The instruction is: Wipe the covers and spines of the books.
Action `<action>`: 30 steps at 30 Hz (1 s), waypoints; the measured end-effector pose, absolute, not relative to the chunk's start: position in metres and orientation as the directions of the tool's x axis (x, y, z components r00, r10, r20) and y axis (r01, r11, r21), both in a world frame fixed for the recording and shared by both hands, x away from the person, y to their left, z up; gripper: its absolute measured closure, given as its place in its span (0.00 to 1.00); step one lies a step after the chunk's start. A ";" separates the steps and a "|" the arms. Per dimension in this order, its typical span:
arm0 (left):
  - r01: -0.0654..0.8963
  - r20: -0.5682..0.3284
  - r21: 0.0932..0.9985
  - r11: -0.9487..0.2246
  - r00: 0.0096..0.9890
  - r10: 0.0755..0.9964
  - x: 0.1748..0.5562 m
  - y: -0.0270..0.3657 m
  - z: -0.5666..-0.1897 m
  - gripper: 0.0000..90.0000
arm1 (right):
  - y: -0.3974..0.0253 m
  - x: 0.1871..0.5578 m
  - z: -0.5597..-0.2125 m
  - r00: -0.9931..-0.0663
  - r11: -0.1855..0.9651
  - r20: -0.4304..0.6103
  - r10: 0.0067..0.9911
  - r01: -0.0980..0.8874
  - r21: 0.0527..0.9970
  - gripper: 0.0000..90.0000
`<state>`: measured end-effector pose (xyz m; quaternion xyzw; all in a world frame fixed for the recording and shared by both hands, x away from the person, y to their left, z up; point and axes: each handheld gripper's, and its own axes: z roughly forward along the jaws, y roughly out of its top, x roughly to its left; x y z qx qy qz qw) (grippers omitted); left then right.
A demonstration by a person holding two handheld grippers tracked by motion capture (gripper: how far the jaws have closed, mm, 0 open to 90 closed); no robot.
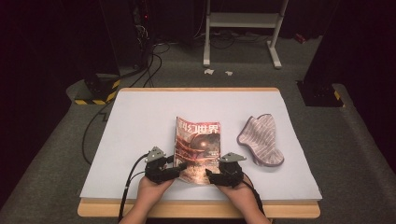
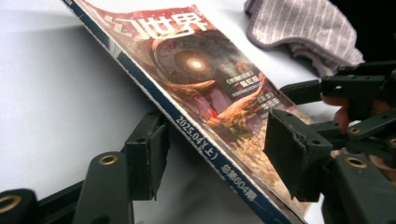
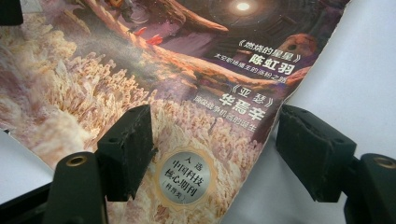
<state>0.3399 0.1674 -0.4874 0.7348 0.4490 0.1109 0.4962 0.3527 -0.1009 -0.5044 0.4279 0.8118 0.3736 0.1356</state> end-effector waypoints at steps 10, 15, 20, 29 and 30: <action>0.543 -0.259 0.830 -0.125 0.574 0.777 0.328 0.169 -0.490 0.44 | -0.105 0.349 -0.504 -0.611 0.365 0.099 0.785 0.587 0.723 0.33; 0.538 -0.251 0.833 -0.126 0.571 0.781 0.325 0.168 -0.491 0.44 | -0.111 0.342 -0.503 -0.626 0.372 0.110 0.772 0.585 0.721 0.40; 0.538 -0.234 0.832 -0.135 0.562 0.794 0.322 0.167 -0.492 0.44 | -0.109 0.343 -0.502 -0.626 0.372 0.113 0.772 0.589 0.718 0.41; 0.548 -0.237 0.828 -0.117 0.531 0.813 0.322 0.174 -0.494 0.43 | -0.096 0.343 -0.503 -0.650 0.392 0.106 0.753 0.572 0.720 0.41; 0.547 -0.237 0.829 -0.113 0.528 0.815 0.322 0.174 -0.494 0.43 | -0.095 0.343 -0.503 -0.652 0.394 0.105 0.751 0.570 0.721 0.41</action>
